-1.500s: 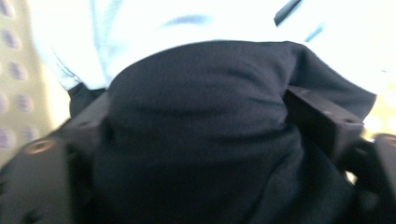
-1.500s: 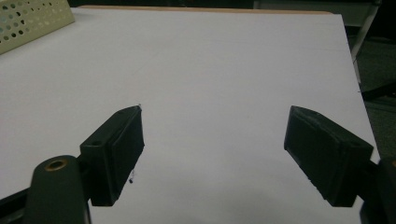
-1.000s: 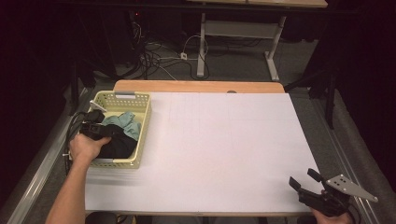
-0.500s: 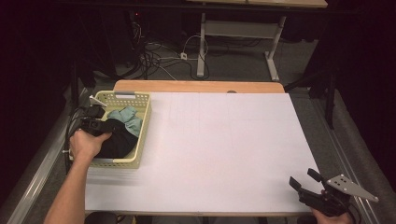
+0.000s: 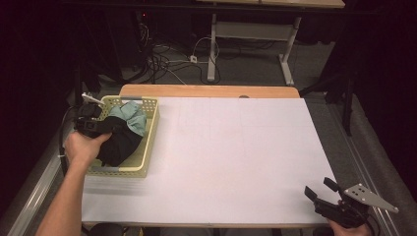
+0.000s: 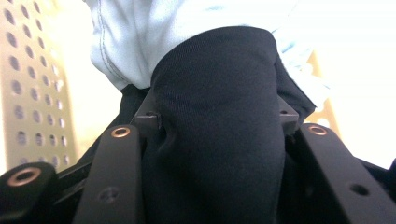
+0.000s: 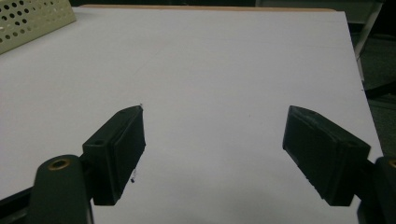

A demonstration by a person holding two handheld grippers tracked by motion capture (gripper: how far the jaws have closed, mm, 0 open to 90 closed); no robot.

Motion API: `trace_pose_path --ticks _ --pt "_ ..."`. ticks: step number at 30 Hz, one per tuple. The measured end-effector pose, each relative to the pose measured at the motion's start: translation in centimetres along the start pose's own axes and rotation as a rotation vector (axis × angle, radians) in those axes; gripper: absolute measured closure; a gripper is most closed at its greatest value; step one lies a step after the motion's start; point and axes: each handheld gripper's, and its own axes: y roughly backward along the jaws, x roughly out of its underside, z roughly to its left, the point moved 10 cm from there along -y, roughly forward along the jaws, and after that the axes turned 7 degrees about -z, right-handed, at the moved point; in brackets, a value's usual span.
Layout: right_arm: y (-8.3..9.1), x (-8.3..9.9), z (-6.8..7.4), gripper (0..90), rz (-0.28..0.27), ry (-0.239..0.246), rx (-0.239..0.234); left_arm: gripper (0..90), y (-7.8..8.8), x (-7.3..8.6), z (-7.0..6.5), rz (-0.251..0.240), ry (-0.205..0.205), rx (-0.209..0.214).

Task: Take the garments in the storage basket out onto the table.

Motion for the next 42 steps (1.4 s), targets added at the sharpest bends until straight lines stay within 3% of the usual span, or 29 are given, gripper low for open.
trace_pose_path --ticks 11,21,42 --pt "0.0 0.0 0.0 22.0 0.001 0.003 -0.001 52.8 2.3 -1.0 -0.8 -0.045 -0.025 0.013" --pt "0.0 0.0 0.1 22.3 0.001 0.007 -0.002 52.7 4.0 -1.8 -2.1 -0.08 -0.051 0.052" --pt "-0.1 0.0 0.1 22.3 0.003 0.009 -0.007 52.5 5.0 -3.0 -7.6 -0.098 -0.137 0.158"
